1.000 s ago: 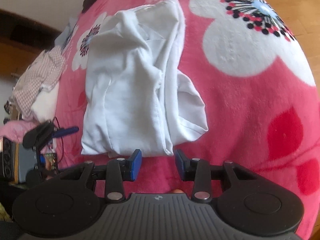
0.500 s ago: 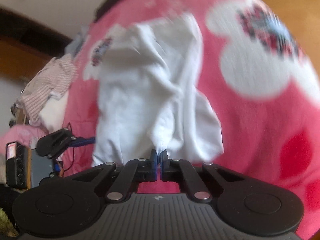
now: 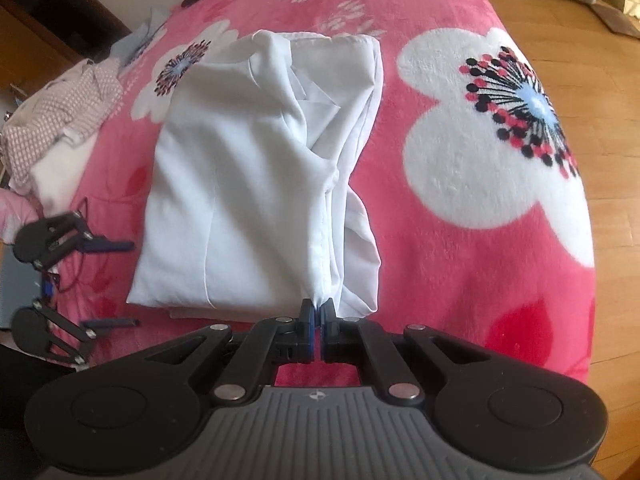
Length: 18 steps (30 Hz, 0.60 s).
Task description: Fold clothes
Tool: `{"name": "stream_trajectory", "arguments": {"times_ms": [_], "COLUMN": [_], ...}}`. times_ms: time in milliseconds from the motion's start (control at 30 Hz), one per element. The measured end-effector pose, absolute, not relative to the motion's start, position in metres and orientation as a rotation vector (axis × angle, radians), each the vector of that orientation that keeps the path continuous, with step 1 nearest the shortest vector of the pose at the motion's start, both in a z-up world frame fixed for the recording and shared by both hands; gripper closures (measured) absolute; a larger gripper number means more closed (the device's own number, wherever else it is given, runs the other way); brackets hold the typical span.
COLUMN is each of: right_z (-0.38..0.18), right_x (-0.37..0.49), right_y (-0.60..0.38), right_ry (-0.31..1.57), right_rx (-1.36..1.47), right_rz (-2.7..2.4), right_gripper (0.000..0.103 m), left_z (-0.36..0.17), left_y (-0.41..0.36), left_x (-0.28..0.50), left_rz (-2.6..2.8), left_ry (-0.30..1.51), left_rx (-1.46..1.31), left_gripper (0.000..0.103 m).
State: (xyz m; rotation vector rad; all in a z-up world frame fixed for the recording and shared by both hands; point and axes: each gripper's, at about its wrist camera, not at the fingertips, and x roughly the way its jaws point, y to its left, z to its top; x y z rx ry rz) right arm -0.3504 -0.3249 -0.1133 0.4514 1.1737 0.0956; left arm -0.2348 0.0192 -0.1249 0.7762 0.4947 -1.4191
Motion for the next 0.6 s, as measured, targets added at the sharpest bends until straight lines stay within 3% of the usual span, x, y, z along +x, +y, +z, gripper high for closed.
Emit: {"name": "stream_trajectory", "arguments": {"times_ms": [133,300,600], "right_z": [-0.109,-0.113,-0.119], "right_x": [-0.352,-0.352,-0.353], "right_y": [-0.326,-0.33,-0.331], "right_ry": [1.167,1.167,1.169], "right_rx": [0.46,0.495,0.524], "right_rz": [0.092,0.073,0.056], "right_gripper": [0.101,0.101,0.101], "left_z": [-0.122,-0.143,-0.149], "left_y": [0.016,-0.001,-0.017], "left_x": [-0.241,-0.255,-0.27], "left_rz": [-1.419,-1.312,-1.037], "left_ry": [0.445,0.593,0.628], "left_rx": [0.797,0.737,0.551], "left_gripper": [0.037,0.037,0.036]}}
